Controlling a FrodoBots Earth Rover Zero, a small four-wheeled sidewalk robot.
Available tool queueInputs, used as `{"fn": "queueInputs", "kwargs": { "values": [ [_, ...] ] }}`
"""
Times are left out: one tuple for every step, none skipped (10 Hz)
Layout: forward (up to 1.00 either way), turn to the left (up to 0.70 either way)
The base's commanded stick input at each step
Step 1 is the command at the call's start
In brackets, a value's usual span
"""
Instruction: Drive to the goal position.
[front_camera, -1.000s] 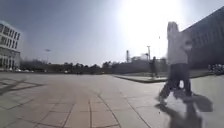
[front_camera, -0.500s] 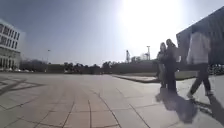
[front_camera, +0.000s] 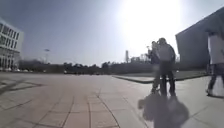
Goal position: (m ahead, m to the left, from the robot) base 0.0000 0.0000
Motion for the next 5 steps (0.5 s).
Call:
{"fn": "queueInputs", "kwargs": {
  "values": [
    [0.5,0.0],
    [0.36,-0.14],
    [0.2,-0.3],
    [0.03,-0.47],
    [0.0,-0.49]
  ]
}}
